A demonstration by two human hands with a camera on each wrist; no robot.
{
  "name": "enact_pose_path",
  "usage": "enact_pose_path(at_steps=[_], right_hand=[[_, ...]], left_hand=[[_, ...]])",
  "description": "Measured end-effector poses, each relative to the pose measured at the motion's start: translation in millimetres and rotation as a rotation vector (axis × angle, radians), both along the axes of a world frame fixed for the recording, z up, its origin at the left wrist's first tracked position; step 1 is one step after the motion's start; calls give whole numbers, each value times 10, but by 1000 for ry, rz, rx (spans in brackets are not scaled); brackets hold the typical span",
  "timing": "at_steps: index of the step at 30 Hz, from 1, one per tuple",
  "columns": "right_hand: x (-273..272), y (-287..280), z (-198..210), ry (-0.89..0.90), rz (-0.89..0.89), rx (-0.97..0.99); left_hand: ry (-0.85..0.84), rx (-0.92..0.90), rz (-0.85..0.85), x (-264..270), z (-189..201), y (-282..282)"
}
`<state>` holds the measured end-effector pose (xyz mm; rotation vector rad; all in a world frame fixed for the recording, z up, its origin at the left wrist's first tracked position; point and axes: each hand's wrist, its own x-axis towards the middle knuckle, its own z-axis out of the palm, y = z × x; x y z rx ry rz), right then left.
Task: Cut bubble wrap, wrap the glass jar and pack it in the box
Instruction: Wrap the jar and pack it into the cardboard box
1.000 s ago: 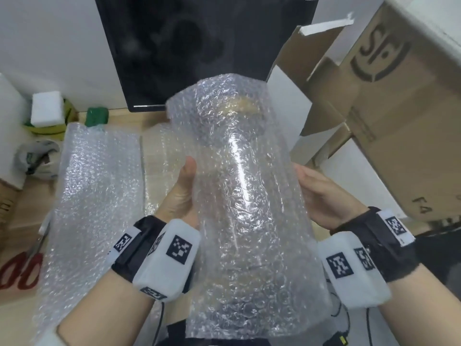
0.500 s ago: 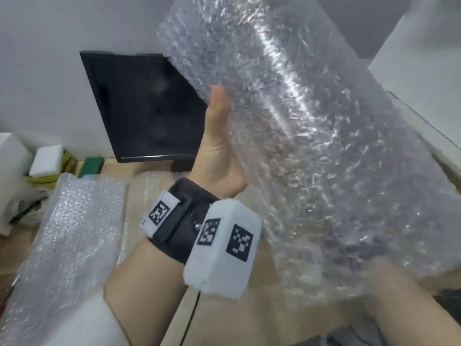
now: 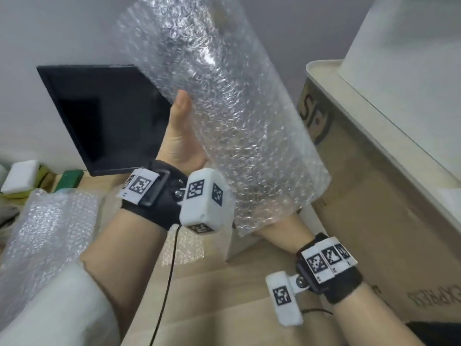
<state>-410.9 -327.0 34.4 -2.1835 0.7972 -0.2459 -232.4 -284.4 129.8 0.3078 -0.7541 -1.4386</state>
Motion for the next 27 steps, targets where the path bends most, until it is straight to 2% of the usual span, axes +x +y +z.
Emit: enact_pose_path(at_steps=[1,3,5,8,10,13,16,19,23,27], right_hand=[[-22,-14,0,-1,22,-46],[-110,-76,-84,55,53,-80],[-156,-112,-130,25,72,-85],[-212,-140,-196,-144,27,-26],[-240,-146,-229,-272,-18,-13],[-246,-96,-201,-470,-135,-63],[-199,-49,-126,-560,-313,-91],[-117,-23,-2,-482,-459,-34],[-5,-41,132,-222,-413,-82],[63,-51,81,-155,-383,-93]], left_hand=[[-41,-28,-54,66,-58,-46],[-41,-30,-47,181,-161,-72],[-108,39,43,256,-245,-93],[-190,177,216,247,-205,-66],[-160,308,338,304,-244,-106],[-298,240,441,276,-250,-130],[-362,225,478,199,-229,-138],[-432,114,432,163,-254,-163],[-525,143,393,230,-329,-165],[-609,196,306,302,-449,-161]])
